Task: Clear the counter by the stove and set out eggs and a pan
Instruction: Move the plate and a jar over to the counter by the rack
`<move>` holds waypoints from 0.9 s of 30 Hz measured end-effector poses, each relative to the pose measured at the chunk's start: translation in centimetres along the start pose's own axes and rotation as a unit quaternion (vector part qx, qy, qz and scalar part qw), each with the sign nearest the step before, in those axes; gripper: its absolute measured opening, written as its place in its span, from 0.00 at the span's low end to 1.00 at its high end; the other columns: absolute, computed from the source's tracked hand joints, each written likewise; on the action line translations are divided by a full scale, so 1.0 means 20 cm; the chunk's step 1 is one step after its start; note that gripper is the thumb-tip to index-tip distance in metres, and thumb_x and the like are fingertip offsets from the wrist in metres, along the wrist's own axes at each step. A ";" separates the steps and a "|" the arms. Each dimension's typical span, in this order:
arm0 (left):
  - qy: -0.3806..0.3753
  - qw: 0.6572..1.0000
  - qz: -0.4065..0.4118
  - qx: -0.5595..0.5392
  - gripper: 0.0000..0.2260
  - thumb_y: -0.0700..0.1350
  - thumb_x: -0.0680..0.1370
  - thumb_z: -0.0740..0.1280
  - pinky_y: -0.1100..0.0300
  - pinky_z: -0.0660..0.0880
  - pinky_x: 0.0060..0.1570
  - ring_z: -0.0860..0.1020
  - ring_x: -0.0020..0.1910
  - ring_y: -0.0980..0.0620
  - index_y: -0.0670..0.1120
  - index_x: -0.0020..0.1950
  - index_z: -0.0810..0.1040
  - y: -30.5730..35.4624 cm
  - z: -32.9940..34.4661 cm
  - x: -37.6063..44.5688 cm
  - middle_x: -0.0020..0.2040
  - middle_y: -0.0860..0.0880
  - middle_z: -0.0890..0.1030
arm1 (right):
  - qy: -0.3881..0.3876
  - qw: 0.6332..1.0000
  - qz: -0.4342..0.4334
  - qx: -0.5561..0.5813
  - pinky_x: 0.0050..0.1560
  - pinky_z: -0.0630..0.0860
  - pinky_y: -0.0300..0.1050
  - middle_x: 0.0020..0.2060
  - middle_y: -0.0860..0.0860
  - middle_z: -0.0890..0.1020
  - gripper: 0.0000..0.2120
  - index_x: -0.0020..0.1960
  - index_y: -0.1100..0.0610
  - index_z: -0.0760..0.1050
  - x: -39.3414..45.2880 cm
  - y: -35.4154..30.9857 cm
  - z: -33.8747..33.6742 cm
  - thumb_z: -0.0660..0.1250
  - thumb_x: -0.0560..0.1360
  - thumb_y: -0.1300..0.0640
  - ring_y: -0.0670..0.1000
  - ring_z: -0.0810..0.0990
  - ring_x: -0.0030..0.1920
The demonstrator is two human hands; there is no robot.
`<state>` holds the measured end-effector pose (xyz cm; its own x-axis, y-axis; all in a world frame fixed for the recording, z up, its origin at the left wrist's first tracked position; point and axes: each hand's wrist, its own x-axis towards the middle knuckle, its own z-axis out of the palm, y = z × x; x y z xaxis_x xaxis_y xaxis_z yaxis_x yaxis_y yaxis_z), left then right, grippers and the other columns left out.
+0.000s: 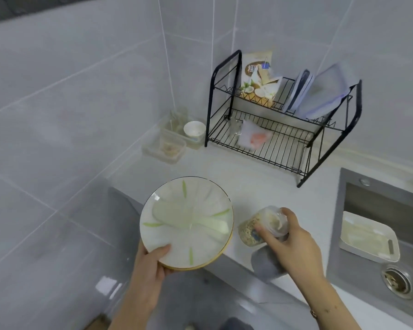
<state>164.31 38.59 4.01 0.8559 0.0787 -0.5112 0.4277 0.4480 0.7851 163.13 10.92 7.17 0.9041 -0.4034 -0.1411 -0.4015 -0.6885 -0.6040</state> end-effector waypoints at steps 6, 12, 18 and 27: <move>0.013 0.999 -0.024 0.023 0.22 0.31 0.76 0.63 0.51 0.80 0.31 0.80 0.51 0.42 0.48 0.67 0.71 0.01 0.11 0.31 0.59 0.44 0.80 | -0.013 0.999 -0.004 -0.041 0.36 0.74 0.46 0.40 0.46 0.77 0.33 0.68 0.46 0.62 0.36 0.02 0.09 0.65 0.69 0.33 0.54 0.80 0.43; 0.019 0.998 -0.061 0.017 0.23 0.31 0.76 0.61 0.44 0.80 0.39 0.80 0.54 0.39 0.50 0.67 0.70 -0.07 0.24 0.55 0.60 0.44 0.80 | -0.031 0.993 -0.062 -0.099 0.35 0.69 0.42 0.49 0.47 0.81 0.34 0.69 0.47 0.63 0.67 0.04 0.16 0.64 0.69 0.31 0.52 0.80 0.47; 0.031 0.994 -0.094 0.053 0.23 0.32 0.76 0.63 0.47 0.80 0.40 0.81 0.51 0.42 0.50 0.68 0.69 -0.14 0.29 0.74 0.58 0.45 0.80 | -0.022 0.987 -0.098 -0.128 0.33 0.68 0.41 0.44 0.47 0.81 0.35 0.67 0.47 0.67 0.80 0.09 0.22 0.62 0.66 0.29 0.52 0.80 0.42; -0.020 0.986 -0.125 0.108 0.30 0.41 0.66 0.69 0.45 0.80 0.44 0.79 0.57 0.41 0.54 0.67 0.70 -0.12 0.26 0.92 0.61 0.47 0.80 | 0.032 0.979 -0.137 -0.148 0.29 0.69 0.40 0.35 0.50 0.81 0.33 0.60 0.52 0.74 0.84 0.20 0.39 0.75 0.62 0.36 0.55 0.79 0.32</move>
<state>180.46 34.39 -5.47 0.7253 -0.0470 -0.6868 0.6744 0.2486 0.6952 177.86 6.18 -3.76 0.9766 -0.2095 0.0486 -0.1788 -0.9165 -0.3577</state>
